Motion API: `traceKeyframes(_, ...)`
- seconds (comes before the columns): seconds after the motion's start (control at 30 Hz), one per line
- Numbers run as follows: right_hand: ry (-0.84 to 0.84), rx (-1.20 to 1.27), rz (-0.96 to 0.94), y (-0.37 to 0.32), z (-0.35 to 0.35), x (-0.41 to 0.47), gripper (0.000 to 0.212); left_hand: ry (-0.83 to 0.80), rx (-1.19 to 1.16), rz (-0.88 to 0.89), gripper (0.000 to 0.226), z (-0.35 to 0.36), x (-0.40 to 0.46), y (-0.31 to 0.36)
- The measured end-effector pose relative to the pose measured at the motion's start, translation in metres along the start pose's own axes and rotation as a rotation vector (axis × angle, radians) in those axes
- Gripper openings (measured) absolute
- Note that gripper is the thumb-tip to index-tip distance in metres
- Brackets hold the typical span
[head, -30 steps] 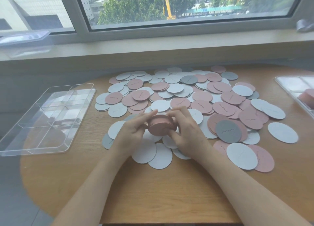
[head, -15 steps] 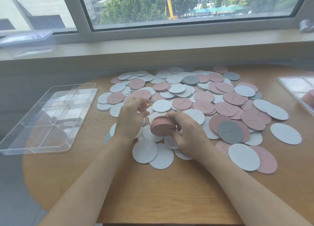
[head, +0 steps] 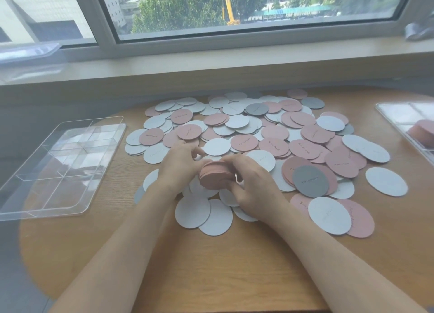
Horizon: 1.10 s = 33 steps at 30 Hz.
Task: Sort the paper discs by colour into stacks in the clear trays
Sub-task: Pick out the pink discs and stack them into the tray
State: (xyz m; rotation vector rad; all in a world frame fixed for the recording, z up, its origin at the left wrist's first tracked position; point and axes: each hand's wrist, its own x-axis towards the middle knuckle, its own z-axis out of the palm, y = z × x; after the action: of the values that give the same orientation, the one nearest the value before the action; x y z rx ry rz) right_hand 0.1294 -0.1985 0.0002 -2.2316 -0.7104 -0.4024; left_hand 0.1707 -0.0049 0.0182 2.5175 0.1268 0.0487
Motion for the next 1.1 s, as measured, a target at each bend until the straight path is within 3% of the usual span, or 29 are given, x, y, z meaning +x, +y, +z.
traceKeyframes(0.27, -0.011, 0.009, -0.002, -0.002, -0.003, -0.001, 0.042, -0.103, -0.446, -0.039, 0.03, -0.015, -0.003, -0.005)
traceKeyframes(0.47, -0.02, 0.011, 0.006, -0.001, -0.002, -0.001, 0.042, -0.137, -0.633, -0.021, 0.05, -0.032, -0.015, -0.019)
traceKeyframes(0.8, -0.017, 0.008, 0.013, 0.0, -0.001, -0.001, 0.043, -0.142, -0.679, -0.078, 0.02, -0.05, -0.033, -0.026)
traceKeyframes(1.1, -0.013, 0.01, 0.026, 0.004, 0.0, -0.001, 0.045, -0.114, -0.685, -0.068, 0.025, -0.052, -0.035, -0.017)
